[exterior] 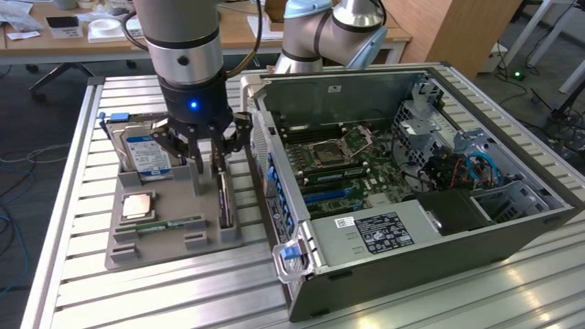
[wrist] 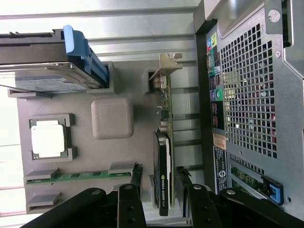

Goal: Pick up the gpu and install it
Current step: 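Pick up the gpu and move the gpu toward the slot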

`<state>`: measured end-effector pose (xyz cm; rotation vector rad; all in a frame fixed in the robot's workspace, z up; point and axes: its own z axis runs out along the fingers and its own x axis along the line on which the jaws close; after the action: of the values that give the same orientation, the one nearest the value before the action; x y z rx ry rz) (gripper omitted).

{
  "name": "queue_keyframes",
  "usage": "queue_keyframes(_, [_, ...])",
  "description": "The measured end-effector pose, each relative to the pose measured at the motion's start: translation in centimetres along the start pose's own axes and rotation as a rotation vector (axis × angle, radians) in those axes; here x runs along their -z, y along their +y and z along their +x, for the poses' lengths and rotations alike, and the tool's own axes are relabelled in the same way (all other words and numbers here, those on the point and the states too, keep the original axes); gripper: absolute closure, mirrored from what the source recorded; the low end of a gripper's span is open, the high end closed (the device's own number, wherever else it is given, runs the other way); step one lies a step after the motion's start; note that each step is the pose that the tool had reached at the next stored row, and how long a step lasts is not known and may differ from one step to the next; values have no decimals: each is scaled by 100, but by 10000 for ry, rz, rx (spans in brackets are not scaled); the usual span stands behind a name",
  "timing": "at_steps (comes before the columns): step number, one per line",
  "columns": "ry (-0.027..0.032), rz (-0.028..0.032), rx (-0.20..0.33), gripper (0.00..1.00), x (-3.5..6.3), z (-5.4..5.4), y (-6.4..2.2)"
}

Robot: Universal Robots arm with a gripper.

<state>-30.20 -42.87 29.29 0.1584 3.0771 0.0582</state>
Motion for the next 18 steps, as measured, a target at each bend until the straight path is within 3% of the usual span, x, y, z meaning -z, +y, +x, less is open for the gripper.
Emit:
queue_keyframes(2, [18,0,-3,58,-3,-7,2])
queue_keyframes(5, [122,11,-4,58,-3,-33,4])
queue_keyframes(7, [151,14,-5,58,-4,-41,4])
queue_keyframes(12, [156,14,-8,58,-18,-47,5])
queue_keyframes(18, [157,16,-11,58,-109,-44,1])
